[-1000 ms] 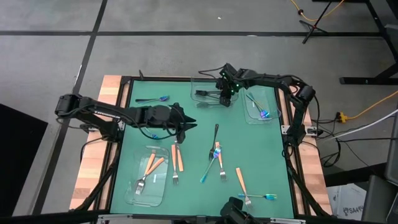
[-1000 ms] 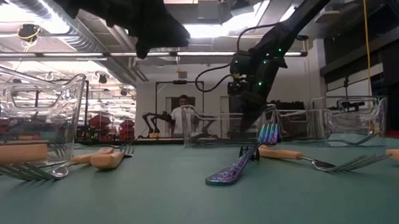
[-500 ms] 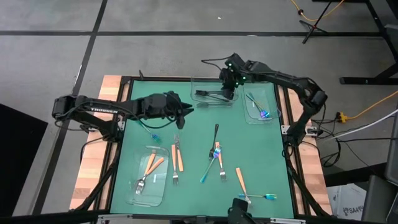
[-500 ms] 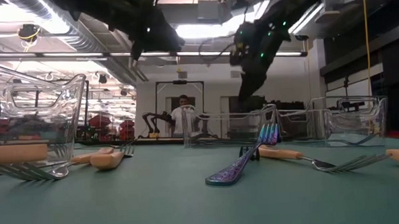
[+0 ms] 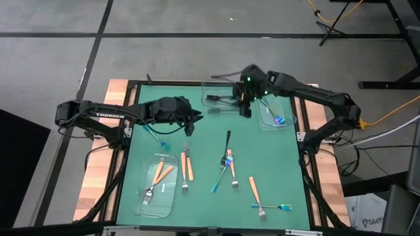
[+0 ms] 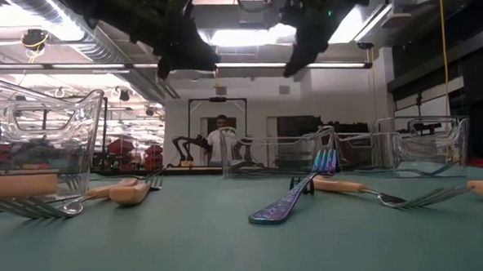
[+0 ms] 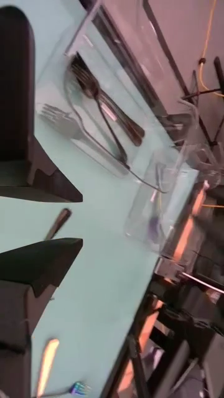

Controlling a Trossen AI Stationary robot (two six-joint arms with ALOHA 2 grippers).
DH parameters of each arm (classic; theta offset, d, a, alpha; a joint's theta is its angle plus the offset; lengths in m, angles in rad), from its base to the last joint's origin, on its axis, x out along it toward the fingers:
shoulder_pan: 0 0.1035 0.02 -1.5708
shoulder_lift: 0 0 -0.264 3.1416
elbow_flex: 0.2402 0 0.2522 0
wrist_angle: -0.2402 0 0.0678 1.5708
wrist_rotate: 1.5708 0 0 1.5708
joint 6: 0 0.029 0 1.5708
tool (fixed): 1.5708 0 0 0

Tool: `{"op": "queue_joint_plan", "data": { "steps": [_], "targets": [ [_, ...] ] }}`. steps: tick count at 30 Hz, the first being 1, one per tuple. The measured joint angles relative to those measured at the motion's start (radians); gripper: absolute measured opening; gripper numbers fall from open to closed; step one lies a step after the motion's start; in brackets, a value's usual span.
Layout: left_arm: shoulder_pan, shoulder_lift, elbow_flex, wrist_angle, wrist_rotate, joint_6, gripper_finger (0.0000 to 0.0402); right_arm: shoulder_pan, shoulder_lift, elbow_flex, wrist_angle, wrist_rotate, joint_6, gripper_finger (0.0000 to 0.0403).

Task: Sort silverware by color (type)
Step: Put the blue fork into the top right transparent bin

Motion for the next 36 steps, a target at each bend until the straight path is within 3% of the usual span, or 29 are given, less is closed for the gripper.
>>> {"op": "queue_joint_plan", "data": {
  "steps": [9, 15, 20, 26, 32, 36],
  "targets": [
    [-0.013, 0.001, 0.000, -0.102, 0.000, 0.000, 0.0096, 0.236, -0.009, 0.000, -0.062, 0.011, -0.040, 0.0122],
    [-0.041, 0.001, 0.000, -0.109, 0.001, 0.000, 0.0096, 0.352, -0.009, 0.000, -0.075, 0.033, 0.117, 0.0122],
    [-0.064, 0.001, 0.000, -0.109, 0.000, 0.000, 0.0096, 0.440, -0.009, 0.000, -0.076, 0.078, 0.406, 0.0122],
    [-0.099, 0.001, 0.000, -0.109, 0.000, -0.001, 0.0096, 0.551, -0.009, 0.000, -0.076, 0.219, 0.876, 0.0122],
    [-0.149, 0.001, 0.000, -0.109, -0.003, -0.027, 0.0096, 0.706, -0.007, 0.000, -0.075, 0.446, 1.511, 0.0122],
    [-0.184, 0.001, 0.000, -0.109, -0.005, -0.009, 0.0096, 0.819, 0.032, -0.001, -0.078, 0.619, 1.763, 0.0122]
  ]
}}
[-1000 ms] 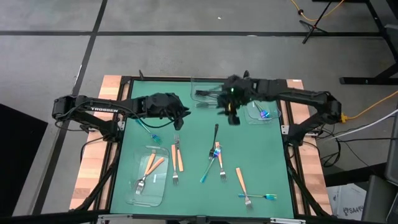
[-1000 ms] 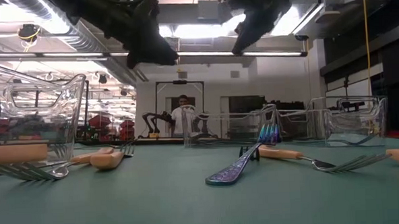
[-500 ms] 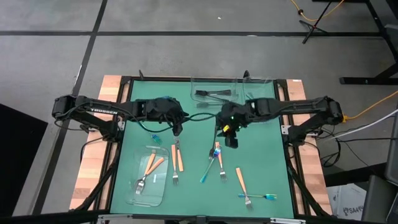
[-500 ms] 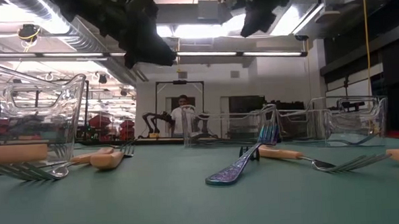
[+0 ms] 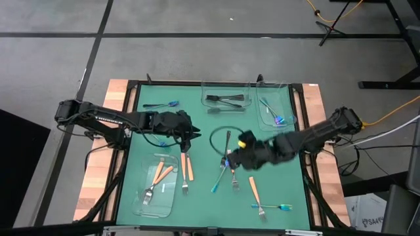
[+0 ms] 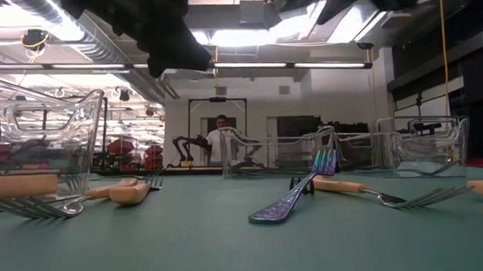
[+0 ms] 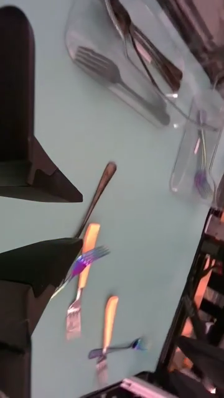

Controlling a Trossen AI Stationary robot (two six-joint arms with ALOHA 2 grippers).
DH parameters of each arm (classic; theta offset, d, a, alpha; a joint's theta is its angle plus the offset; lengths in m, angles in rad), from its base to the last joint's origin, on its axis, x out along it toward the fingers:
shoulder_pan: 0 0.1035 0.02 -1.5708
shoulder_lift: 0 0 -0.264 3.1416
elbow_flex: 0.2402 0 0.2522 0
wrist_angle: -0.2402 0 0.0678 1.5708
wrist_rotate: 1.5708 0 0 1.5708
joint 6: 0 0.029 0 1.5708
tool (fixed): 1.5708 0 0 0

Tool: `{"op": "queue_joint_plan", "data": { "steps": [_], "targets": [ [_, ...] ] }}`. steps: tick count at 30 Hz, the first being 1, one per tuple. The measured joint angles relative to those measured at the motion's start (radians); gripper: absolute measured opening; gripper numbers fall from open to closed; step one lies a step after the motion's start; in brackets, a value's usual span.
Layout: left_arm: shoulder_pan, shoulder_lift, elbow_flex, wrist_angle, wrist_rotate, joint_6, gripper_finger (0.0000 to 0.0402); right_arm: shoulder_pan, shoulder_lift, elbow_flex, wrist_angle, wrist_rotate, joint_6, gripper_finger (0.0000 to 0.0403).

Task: Sort silverware by color (type)
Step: Put the blue fork into the top right transparent bin

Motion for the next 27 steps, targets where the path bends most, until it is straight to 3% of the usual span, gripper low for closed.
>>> {"op": "queue_joint_plan", "data": {
  "steps": [5, 15, 21, 27],
  "targets": [
    [-0.018, 0.000, 0.000, 0.001, -0.006, 0.040, 0.0096, 0.058, 0.088, 0.000, 0.005, 0.062, 0.081, 0.0122],
    [-0.033, 0.001, 0.000, -0.009, -0.006, 0.036, 0.0096, 0.068, 0.292, -0.001, 0.022, -0.047, 0.236, 0.0122],
    [-0.034, 0.001, 0.000, -0.009, -0.006, 0.040, 0.0096, 0.068, 0.349, -0.001, 0.056, -0.052, 0.319, 0.0122],
    [-0.034, 0.001, 0.000, -0.009, -0.006, 0.043, 0.0096, 0.068, 0.364, -0.001, 0.111, -0.070, 0.299, 0.0122]
  ]
}}
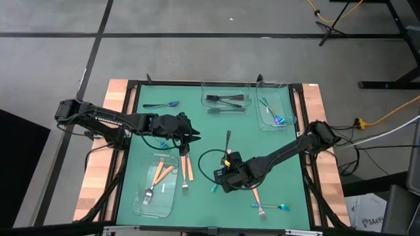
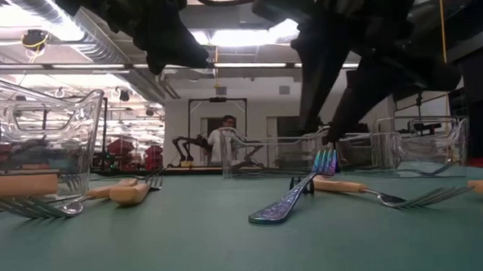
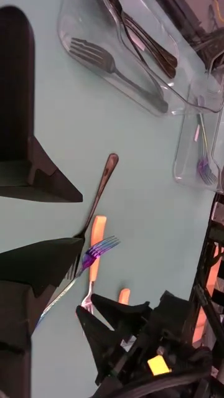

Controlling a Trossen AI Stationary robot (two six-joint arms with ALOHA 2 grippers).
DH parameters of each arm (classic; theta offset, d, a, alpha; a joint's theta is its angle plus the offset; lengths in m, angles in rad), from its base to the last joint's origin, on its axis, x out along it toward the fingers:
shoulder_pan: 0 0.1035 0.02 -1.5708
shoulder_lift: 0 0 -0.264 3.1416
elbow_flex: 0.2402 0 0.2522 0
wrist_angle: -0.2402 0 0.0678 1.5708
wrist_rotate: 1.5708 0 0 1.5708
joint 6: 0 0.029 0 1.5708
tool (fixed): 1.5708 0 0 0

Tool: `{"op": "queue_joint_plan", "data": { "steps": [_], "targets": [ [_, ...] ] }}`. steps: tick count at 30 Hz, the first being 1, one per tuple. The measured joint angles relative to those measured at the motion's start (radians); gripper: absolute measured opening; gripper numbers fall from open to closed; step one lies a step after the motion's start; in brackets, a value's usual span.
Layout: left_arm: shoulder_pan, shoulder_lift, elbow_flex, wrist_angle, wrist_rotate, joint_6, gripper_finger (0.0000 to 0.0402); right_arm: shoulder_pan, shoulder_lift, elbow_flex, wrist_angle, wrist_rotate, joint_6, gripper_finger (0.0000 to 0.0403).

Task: Sort silverware by color (type)
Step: Put the blue fork into the top right transparent bin

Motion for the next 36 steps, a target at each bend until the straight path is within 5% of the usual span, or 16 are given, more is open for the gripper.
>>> {"op": "queue_joint_plan", "data": {
  "steps": [36],
  "targets": [
    [0.043, 0.000, 0.000, 0.003, 0.000, 0.000, 0.0096, -0.086, 0.050, -0.117, 0.254, -0.155, -0.061, 0.0122]
  ]
}}
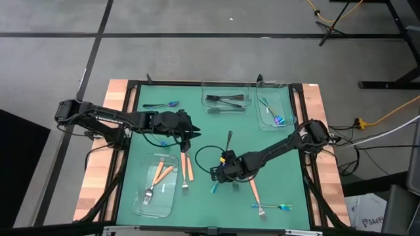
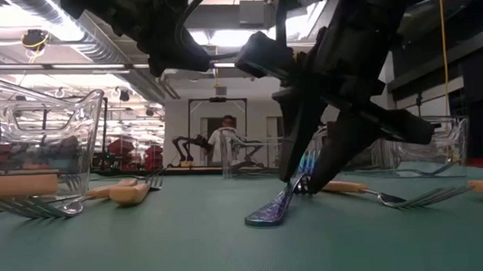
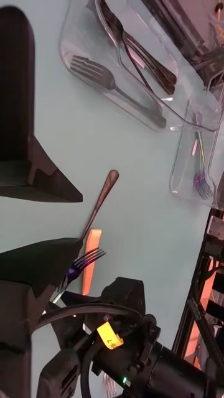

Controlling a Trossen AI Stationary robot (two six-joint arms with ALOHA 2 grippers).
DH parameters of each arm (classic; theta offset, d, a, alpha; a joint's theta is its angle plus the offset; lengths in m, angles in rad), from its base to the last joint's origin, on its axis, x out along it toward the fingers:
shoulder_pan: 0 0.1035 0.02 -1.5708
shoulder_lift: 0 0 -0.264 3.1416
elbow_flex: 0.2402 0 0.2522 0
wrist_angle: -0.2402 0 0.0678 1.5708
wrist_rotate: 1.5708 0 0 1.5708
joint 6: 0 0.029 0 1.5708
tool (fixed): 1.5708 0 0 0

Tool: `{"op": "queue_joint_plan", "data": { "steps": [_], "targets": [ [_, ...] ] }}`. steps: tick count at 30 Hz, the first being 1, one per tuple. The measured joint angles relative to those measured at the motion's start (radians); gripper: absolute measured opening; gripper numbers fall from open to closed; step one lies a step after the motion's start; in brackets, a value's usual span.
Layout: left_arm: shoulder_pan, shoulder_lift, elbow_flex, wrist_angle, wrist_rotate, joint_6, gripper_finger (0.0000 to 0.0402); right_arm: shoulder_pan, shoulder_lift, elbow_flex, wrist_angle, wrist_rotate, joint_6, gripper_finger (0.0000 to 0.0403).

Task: Sort silverware by color (type)
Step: Put the blue fork into the top right transparent bin

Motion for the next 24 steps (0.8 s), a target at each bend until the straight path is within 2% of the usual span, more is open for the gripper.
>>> {"op": "queue_joint_plan", "data": {
  "steps": [21, 24],
  "targets": [
    [0.000, 0.000, 0.000, -0.001, 0.000, 0.000, 0.0096, 0.000, 0.000, 0.000, 0.004, 0.012, -0.027, 0.0121],
    [0.000, 0.000, 0.000, -0.001, 0.000, 0.000, 0.0096, 0.000, 0.000, 0.000, 0.004, 0.015, -0.027, 0.0110]
  ]
}}
